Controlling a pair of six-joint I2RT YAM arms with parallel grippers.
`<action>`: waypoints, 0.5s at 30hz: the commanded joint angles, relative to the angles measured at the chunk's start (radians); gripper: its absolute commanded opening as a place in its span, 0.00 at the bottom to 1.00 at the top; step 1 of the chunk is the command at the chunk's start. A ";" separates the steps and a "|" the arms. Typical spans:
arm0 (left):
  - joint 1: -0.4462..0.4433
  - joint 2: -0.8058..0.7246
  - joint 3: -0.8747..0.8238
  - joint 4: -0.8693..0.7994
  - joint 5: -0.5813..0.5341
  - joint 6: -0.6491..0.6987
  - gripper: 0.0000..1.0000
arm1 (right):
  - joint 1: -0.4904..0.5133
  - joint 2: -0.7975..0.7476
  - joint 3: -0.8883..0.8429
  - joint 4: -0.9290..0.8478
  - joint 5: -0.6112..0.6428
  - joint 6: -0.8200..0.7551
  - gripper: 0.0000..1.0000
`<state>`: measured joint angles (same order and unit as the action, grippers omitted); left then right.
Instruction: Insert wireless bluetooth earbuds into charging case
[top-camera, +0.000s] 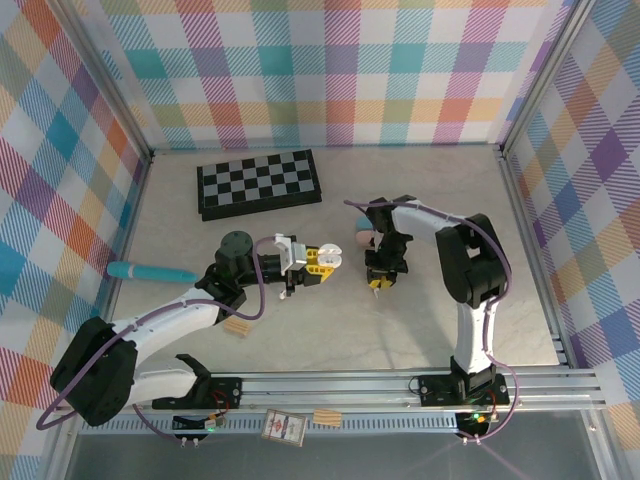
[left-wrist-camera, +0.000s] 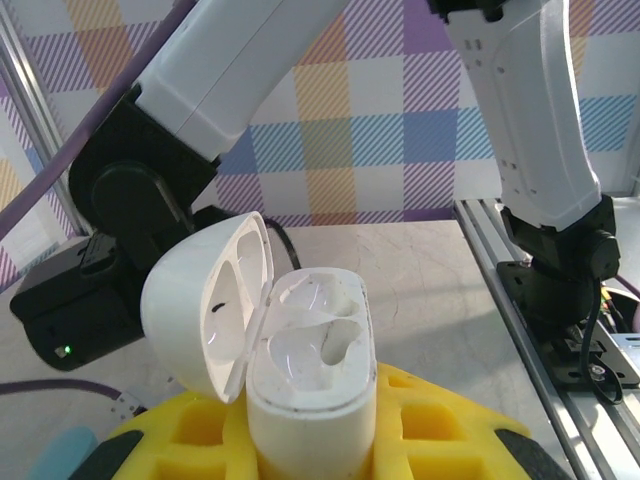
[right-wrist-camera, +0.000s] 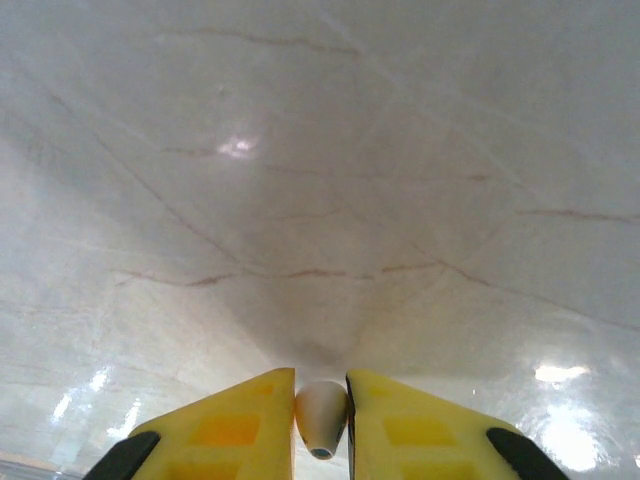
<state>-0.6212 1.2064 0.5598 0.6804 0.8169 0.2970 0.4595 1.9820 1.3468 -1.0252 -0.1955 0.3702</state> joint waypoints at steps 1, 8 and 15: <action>-0.009 0.014 0.016 0.018 -0.025 0.017 0.15 | 0.001 -0.097 -0.012 0.034 -0.021 0.033 0.20; -0.009 0.059 0.031 0.025 -0.119 0.005 0.15 | -0.007 -0.290 -0.065 0.191 -0.013 0.066 0.20; -0.018 0.109 0.044 0.066 -0.217 -0.021 0.14 | -0.024 -0.480 -0.123 0.326 -0.079 0.091 0.20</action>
<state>-0.6224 1.3056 0.5613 0.6872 0.6495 0.2821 0.4435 1.5501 1.2415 -0.7715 -0.2260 0.4381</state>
